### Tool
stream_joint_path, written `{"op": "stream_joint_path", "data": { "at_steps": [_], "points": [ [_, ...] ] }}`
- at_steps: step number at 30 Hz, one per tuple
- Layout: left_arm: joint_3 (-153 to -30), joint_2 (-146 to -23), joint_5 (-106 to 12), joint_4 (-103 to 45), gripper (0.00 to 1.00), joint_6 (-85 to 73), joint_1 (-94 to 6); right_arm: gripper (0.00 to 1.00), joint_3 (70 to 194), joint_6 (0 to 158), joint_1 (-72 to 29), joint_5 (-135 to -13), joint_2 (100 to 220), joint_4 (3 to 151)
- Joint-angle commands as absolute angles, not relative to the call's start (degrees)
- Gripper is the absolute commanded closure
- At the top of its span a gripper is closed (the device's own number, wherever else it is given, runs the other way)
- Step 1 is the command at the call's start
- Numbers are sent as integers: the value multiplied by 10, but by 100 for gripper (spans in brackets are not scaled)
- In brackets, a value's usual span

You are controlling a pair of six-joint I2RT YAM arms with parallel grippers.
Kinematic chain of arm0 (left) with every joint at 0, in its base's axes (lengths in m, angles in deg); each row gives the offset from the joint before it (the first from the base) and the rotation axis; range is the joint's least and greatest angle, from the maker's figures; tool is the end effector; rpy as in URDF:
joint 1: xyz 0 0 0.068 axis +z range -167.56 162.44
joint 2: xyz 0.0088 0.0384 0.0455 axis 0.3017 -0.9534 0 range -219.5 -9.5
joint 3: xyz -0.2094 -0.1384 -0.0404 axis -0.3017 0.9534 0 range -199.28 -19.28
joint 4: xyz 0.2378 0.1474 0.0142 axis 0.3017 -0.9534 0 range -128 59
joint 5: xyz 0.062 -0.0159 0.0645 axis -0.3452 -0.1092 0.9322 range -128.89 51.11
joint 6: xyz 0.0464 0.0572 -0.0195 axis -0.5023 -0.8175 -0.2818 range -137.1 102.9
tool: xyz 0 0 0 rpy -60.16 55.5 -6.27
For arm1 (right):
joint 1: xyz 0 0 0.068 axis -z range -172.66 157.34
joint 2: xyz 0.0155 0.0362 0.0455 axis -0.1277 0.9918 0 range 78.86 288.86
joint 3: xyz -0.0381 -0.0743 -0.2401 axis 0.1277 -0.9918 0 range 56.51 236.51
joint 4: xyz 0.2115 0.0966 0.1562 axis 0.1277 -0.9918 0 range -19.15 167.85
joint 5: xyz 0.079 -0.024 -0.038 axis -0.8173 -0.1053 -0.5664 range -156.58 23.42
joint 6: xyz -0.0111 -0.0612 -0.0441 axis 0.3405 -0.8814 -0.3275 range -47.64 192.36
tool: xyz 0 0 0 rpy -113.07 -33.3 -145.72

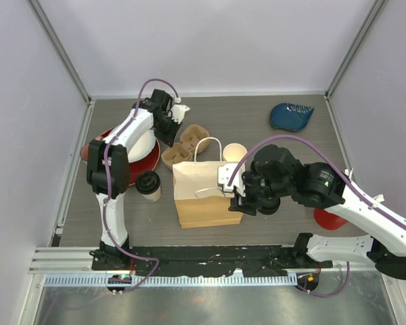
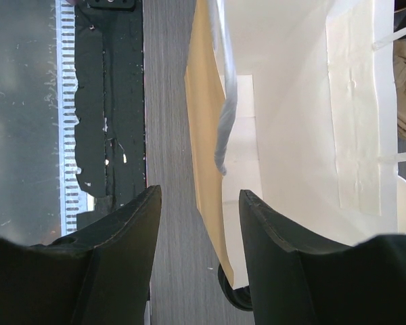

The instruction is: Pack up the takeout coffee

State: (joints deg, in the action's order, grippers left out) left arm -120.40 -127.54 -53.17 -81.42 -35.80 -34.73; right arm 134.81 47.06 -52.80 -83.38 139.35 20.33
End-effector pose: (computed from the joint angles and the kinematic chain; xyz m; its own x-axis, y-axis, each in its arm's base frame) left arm 0.4334 -0.1505 0.1839 -0.7142 0.5459 -0.4380 0.6397 0.7631 -0.0921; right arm 0.1022 0.2155 0.3778 0.1145 -0.6223 -0.7744 -0.9866 0.0198 -0.1618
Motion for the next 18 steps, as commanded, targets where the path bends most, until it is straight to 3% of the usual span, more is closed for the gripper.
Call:
{"op": "stream_joint_path", "data": {
  "at_steps": [1, 18],
  "points": [
    [-1220, -1232, -549, -826, 100, -364, -351, 45, 1370, 478, -527, -828, 1396, 209],
    [-1202, -1180, -570, -811, 100, -363, -351, 45, 1377, 495, -526, -829, 1393, 208]
  ]
}}
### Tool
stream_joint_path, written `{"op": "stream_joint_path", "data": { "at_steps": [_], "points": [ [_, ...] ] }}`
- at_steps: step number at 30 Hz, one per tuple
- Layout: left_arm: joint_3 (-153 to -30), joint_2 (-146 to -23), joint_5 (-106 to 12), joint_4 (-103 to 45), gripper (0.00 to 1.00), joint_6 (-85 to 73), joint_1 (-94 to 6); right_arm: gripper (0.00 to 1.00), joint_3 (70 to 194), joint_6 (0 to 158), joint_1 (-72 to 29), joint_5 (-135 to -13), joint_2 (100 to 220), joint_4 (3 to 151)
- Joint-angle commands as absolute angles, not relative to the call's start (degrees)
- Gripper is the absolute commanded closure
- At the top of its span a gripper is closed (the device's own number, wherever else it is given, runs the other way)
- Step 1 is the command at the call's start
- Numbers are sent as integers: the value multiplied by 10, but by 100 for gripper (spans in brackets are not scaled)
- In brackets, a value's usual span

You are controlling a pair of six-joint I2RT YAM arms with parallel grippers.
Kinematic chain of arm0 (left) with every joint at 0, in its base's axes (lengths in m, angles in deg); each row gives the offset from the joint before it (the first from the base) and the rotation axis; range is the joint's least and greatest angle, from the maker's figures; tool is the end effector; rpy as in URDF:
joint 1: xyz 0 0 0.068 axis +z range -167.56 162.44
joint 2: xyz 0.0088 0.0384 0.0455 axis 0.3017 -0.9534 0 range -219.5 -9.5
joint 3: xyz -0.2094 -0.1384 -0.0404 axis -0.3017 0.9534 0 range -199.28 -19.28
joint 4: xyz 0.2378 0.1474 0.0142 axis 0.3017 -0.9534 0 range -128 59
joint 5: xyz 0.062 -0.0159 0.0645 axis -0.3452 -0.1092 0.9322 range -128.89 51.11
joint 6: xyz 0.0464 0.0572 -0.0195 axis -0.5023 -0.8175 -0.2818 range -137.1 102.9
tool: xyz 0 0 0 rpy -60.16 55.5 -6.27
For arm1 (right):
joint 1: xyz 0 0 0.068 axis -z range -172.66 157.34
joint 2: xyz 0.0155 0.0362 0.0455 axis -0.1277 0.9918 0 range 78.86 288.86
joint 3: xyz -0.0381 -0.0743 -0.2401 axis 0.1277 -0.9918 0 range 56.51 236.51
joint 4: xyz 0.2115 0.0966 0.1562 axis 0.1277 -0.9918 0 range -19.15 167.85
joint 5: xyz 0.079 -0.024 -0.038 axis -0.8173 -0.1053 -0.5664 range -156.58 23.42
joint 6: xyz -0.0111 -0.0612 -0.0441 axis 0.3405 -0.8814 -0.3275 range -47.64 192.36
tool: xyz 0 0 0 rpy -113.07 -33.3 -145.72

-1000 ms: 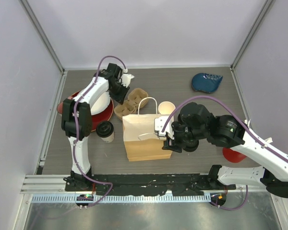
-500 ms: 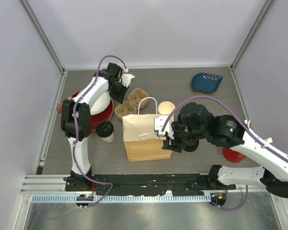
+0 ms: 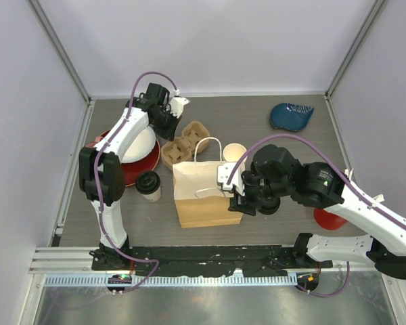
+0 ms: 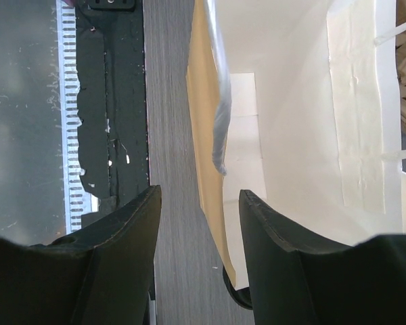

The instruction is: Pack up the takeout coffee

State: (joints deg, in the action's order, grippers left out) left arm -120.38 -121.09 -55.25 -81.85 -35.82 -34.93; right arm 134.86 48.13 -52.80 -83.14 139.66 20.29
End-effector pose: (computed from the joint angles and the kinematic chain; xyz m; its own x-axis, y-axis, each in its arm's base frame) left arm 0.4208 -0.1506 0.2327 -0.6598 0.5291 -0.5337 0.6622 0.7450 -0.0801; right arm 0.1031 0.2165 0.3768 0.0939 -0.6267 -0.7736 -0.9885 0.0337 -0.1473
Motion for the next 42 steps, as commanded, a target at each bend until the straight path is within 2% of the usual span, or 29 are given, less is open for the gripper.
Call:
{"op": "stream_joint_path", "data": {
  "at_steps": [1, 19, 29, 32, 37, 42],
  "points": [
    [-1201, -1176, -569, -810, 100, -363, -351, 44, 1379, 497, -527, -831, 1393, 208],
    [-1182, -1132, -562, -786, 100, -356, -351, 44, 1414, 519, -526, -850, 1367, 236],
    [-1187, -1105, -559, -785, 100, -351, -351, 44, 1473, 561, -527, -846, 1374, 326],
    [-1188, -1102, -557, -787, 100, -353, -351, 44, 1493, 574, -526, -819, 1390, 357],
    [-1199, -1097, -553, -792, 100, -354, -350, 43, 1527, 595, -527, -684, 1414, 428],
    [-1229, -1093, -546, -808, 100, -358, -351, 42, 1589, 606, -526, -556, 1497, 488]
  ]
}}
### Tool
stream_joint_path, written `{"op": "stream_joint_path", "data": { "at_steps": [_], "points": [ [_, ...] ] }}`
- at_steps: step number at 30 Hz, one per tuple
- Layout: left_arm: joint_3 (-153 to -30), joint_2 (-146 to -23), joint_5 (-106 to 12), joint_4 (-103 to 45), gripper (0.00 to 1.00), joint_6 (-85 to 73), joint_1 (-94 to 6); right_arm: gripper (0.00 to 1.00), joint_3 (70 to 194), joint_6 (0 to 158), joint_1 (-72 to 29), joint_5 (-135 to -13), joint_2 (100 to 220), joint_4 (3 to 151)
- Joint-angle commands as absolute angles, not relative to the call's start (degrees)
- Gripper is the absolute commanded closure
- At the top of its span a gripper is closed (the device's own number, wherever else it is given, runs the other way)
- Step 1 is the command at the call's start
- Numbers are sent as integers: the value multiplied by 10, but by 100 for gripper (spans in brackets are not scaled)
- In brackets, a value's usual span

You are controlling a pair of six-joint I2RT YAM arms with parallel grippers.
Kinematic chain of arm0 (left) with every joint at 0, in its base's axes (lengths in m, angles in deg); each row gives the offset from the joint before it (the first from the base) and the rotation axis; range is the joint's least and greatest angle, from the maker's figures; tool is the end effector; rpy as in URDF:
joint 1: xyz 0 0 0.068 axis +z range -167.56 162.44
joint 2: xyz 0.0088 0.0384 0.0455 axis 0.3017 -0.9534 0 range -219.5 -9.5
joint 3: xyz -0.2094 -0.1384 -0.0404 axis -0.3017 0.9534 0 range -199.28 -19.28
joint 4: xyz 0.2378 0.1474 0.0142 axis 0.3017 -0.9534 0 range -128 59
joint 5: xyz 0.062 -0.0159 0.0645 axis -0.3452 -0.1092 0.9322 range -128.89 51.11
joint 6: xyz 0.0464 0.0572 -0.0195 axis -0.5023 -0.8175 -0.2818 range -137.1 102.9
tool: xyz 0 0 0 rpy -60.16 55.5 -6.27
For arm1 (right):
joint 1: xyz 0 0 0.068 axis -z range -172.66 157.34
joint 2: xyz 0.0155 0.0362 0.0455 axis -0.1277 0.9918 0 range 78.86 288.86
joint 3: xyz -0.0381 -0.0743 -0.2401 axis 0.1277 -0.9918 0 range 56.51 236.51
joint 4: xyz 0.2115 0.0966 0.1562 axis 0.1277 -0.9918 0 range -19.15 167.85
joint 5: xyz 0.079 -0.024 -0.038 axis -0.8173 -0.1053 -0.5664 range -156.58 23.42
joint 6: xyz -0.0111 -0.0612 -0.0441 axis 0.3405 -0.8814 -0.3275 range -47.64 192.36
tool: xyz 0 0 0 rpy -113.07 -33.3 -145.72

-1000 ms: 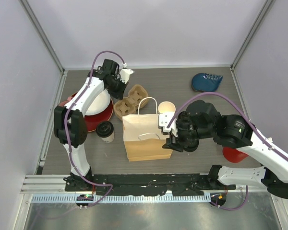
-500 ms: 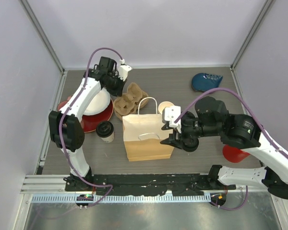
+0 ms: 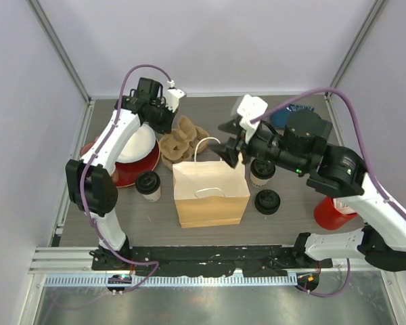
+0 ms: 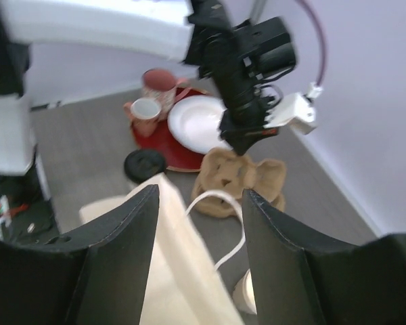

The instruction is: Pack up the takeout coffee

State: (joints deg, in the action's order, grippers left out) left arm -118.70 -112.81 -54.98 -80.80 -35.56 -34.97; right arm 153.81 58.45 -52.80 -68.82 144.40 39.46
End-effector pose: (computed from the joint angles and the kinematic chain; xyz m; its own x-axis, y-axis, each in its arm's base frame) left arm 0.4004 -0.1442 0.2840 -0.5886 0.5034 -0.6325 0.6647 0.7467 -0.0243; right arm 0.1222 0.2179 0.5107 0.1572 -0.2087 -0.9653 -0.8737 0.4262 -0.2344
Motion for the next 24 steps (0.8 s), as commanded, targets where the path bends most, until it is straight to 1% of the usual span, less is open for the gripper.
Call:
{"op": "stream_joint_path", "data": {
  "at_steps": [1, 5, 8, 10, 11, 13, 17, 18, 19, 20, 21, 24],
  "points": [
    [-1231, -1093, -547, -811, 100, -362, -353, 42, 1607, 611, -527, -519, 1510, 495],
    [-1236, -1085, -538, -815, 100, -365, -357, 39, 1655, 614, -522, -486, 1577, 498],
    [-1241, -1077, -530, -811, 100, -367, -358, 38, 1691, 619, -497, -493, 1623, 489],
    [-1244, -1071, -524, -810, 100, -370, -361, 38, 1701, 636, -449, -531, 1641, 490],
    [-1244, -1070, -522, -808, 100, -370, -361, 38, 1704, 666, -430, -584, 1646, 493],
    [-1244, -1064, -519, -804, 100, -373, -363, 38, 1702, 686, -382, -629, 1655, 502],
    [-1253, -1056, -507, -799, 100, -380, -366, 37, 1702, 692, -333, -697, 1682, 504],
    [-1259, -1056, -503, -800, 100, -381, -369, 26, 1702, 696, -322, -719, 1688, 506],
    [-1264, -1056, -500, -800, 100, -382, -371, 10, 1702, 704, -313, -726, 1696, 516],
    [-1267, -1055, -496, -801, 100, -382, -372, 10, 1701, 716, -285, -740, 1706, 522],
    [-1274, -1054, -493, -800, 100, -383, -374, 10, 1701, 722, -272, -787, 1714, 528],
    [-1281, -1053, -479, -796, 100, -385, -382, 10, 1702, 699, -251, -817, 1742, 546]
  ]
}}
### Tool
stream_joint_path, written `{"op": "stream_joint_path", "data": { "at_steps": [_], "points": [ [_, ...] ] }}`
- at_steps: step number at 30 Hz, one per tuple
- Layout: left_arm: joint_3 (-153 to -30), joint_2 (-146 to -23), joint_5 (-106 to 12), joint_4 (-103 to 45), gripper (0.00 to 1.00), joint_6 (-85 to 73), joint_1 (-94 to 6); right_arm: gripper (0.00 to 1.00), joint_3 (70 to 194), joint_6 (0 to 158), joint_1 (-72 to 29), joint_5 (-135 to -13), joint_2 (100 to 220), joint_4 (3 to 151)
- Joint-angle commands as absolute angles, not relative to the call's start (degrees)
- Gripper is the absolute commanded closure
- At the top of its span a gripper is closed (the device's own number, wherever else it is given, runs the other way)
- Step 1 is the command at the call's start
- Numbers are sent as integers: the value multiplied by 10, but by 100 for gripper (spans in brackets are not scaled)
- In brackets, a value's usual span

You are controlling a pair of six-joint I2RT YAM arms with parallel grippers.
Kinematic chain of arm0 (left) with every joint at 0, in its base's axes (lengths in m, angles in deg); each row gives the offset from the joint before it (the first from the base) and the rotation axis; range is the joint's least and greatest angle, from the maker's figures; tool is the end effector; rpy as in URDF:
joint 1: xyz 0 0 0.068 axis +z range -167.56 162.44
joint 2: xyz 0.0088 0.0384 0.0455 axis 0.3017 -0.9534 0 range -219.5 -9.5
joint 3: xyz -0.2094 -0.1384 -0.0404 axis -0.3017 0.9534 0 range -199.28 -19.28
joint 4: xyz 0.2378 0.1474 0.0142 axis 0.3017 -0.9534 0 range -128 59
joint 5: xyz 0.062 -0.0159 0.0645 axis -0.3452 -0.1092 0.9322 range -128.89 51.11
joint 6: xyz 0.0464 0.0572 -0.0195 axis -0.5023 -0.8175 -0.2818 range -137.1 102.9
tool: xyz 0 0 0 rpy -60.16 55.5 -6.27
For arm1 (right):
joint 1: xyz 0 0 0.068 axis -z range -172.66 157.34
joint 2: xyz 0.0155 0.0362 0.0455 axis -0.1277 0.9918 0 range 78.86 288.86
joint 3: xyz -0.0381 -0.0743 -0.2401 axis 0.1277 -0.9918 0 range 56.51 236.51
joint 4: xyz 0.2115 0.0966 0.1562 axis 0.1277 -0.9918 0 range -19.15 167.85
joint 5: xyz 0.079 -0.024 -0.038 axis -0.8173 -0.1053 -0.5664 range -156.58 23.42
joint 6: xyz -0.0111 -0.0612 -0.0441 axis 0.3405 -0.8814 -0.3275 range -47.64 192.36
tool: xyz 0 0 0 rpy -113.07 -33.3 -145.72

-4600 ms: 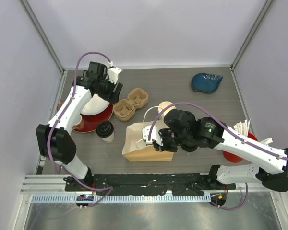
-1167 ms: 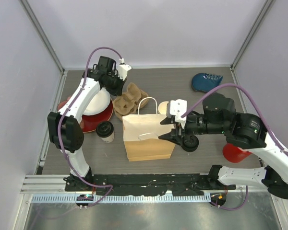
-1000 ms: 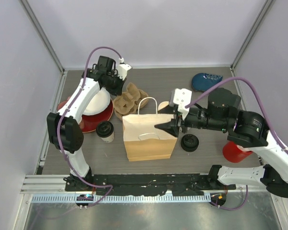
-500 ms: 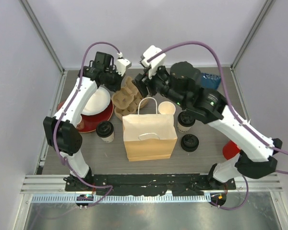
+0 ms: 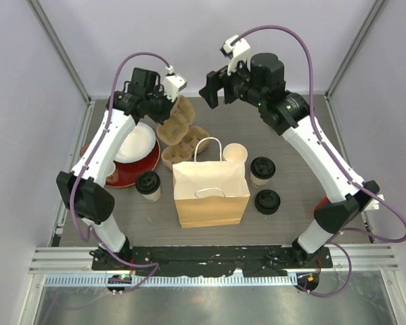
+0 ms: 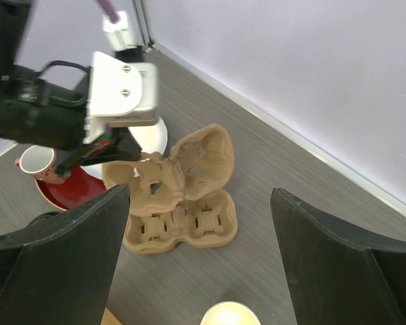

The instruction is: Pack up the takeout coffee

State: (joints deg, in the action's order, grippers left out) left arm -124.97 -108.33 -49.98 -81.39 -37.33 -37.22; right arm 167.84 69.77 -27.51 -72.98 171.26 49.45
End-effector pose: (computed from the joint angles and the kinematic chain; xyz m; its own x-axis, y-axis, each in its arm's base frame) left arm 0.3847 -0.1505 0.3520 -0.4489 0.5207 -0.7262 0.6573 0.7429 0.1264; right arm 0.3221 0.2331 0.4780 -0.1052 -0.1280 -0.9862 -0.6635 0.7477 -0.0263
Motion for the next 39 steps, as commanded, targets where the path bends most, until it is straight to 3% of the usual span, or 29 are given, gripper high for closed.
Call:
{"op": "stream_joint_path", "data": {
  "at_steps": [1, 6, 14, 39],
  "points": [
    [-1281, -1052, -478, -794, 100, -385, -387, 10, 1703, 688, -251, -839, 1750, 547],
    [-1292, -1056, -459, -789, 100, -382, -391, 11, 1682, 627, -249, -907, 1789, 562],
    [-1327, -1068, -457, -792, 100, -356, -392, 15, 1549, 646, -250, -952, 1797, 744],
    [-1344, -1080, -471, -809, 100, -358, -409, 40, 1586, 623, -262, -958, 1886, 786]
  ]
}}
